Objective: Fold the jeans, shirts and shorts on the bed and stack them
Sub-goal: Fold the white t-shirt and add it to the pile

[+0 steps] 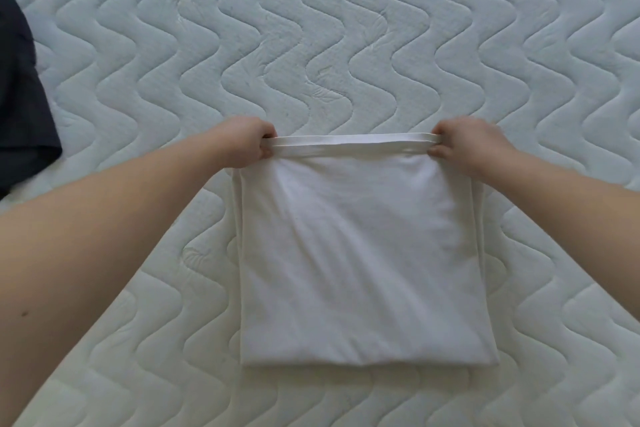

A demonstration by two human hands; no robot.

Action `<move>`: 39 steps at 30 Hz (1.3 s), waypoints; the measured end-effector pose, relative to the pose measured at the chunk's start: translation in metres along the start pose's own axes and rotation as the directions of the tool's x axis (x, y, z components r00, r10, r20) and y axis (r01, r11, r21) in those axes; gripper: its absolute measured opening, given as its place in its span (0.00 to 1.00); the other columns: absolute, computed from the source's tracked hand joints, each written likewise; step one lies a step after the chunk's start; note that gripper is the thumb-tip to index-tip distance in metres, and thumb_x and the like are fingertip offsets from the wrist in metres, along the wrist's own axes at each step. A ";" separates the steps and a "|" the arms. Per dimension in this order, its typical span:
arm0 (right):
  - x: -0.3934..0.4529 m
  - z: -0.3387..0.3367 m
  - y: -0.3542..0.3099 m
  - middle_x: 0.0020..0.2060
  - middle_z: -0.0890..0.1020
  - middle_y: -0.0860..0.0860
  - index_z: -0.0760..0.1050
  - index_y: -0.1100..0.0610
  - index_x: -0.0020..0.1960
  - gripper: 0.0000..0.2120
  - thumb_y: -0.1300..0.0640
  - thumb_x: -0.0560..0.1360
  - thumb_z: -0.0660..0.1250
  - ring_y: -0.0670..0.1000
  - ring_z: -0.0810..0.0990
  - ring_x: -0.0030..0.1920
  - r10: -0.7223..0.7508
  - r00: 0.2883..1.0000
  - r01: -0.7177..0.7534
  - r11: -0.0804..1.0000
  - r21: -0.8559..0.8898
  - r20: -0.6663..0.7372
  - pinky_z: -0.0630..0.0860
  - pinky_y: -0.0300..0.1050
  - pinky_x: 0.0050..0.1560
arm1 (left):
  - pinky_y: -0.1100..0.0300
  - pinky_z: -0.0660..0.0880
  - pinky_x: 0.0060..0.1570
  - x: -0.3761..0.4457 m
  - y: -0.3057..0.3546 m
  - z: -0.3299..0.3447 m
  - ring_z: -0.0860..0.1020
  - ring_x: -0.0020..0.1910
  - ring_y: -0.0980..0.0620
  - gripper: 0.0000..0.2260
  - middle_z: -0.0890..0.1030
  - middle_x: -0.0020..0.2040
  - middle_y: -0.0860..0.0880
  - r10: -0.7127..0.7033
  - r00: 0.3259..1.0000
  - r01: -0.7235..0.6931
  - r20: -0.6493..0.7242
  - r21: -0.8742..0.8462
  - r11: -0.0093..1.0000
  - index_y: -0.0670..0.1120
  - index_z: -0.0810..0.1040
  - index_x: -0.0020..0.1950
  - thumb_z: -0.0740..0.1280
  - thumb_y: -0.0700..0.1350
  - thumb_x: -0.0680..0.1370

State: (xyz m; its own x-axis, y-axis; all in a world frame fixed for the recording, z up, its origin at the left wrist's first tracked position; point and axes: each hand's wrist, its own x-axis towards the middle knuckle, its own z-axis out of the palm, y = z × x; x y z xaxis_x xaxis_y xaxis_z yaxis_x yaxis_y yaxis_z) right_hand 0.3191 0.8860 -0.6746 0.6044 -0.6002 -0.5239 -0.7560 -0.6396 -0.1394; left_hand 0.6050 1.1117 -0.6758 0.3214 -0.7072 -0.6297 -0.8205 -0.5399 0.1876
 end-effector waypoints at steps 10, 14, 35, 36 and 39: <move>0.003 -0.008 -0.002 0.46 0.78 0.53 0.70 0.52 0.46 0.16 0.45 0.71 0.74 0.58 0.76 0.52 -0.048 0.990 0.051 0.998 -0.022 0.135 0.66 0.46 0.43 | 0.57 0.65 0.38 0.007 0.021 -0.003 0.74 0.45 0.47 0.17 0.78 0.47 0.48 0.018 1.000 -0.019 0.022 0.013 1.000 0.49 0.74 0.48 0.75 0.58 0.71; -0.010 -0.014 0.000 0.46 0.76 0.50 0.72 0.50 0.50 0.14 0.48 0.72 0.74 0.54 0.74 0.48 -0.077 0.994 0.072 0.996 0.054 0.080 0.68 0.46 0.43 | 0.57 0.65 0.36 -0.002 0.025 -0.007 0.74 0.43 0.49 0.15 0.80 0.49 0.49 0.018 0.999 -0.016 0.031 -0.079 0.997 0.51 0.73 0.49 0.76 0.53 0.71; -0.199 -0.228 -0.044 0.29 0.77 0.45 0.84 0.46 0.48 0.05 0.54 0.75 0.71 0.50 0.74 0.32 -0.209 0.870 0.264 0.962 0.064 -0.446 0.73 0.46 0.37 | 0.59 0.66 0.34 -0.242 0.063 -0.208 0.73 0.37 0.53 0.02 0.76 0.36 0.57 0.131 0.894 -0.108 -0.429 0.079 0.991 0.57 0.81 0.47 0.72 0.51 0.75; -0.202 -0.227 -0.044 0.31 0.79 0.49 0.84 0.47 0.51 0.07 0.55 0.76 0.70 0.54 0.74 0.33 -0.226 0.844 0.268 0.963 0.017 -0.486 0.74 0.47 0.38 | 0.58 0.65 0.34 -0.246 0.061 -0.208 0.72 0.36 0.51 0.01 0.75 0.34 0.57 0.149 0.862 -0.104 -0.485 0.117 0.988 0.57 0.81 0.47 0.71 0.50 0.76; -0.208 -0.195 -0.043 0.43 0.86 0.56 0.84 0.51 0.56 0.12 0.62 0.75 0.70 0.62 0.83 0.40 -0.310 0.717 0.323 0.941 -0.096 -0.624 0.79 0.52 0.40 | 0.59 0.61 0.30 -0.245 0.054 -0.180 0.69 0.29 0.45 0.03 0.72 0.29 0.52 0.228 0.707 -0.133 -0.670 0.191 0.973 0.52 0.81 0.48 0.70 0.44 0.76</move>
State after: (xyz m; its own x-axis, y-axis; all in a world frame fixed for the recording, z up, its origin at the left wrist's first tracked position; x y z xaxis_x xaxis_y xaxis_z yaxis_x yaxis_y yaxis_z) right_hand 0.2746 0.9449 -0.3962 0.8247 -0.5320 0.1921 -0.4921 -0.8423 -0.2198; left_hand 0.5671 1.1738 -0.3751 0.3570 -0.9284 0.1028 -0.9308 -0.3444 0.1223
